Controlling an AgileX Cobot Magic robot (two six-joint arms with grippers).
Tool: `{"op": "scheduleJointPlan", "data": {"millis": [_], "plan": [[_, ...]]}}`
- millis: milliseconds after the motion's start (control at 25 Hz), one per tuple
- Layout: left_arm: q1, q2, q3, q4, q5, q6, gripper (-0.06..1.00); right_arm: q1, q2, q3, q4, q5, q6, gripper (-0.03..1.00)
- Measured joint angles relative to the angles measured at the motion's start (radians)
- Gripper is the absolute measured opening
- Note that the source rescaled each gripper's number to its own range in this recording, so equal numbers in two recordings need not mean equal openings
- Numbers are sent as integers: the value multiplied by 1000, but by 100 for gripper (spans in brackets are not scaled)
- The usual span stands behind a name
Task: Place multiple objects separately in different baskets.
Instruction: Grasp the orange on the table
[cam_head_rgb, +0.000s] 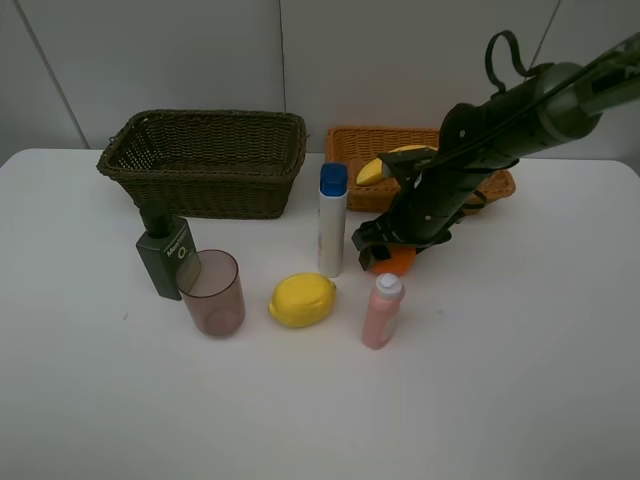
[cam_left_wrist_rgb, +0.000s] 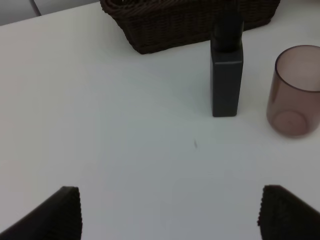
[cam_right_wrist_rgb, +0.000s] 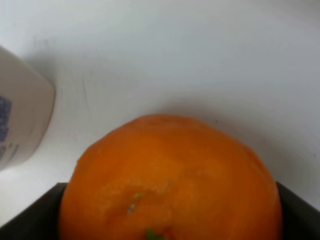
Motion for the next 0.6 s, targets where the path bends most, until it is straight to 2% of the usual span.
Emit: {"op": "scheduleJointPlan", "data": {"millis": [440,600], "plan": [[0,0,0,0,0,0,95,0,0,0,1,1,0,69],[0,0,0,0,0,0,95,0,0,-12,-2,32,0,69]]}}
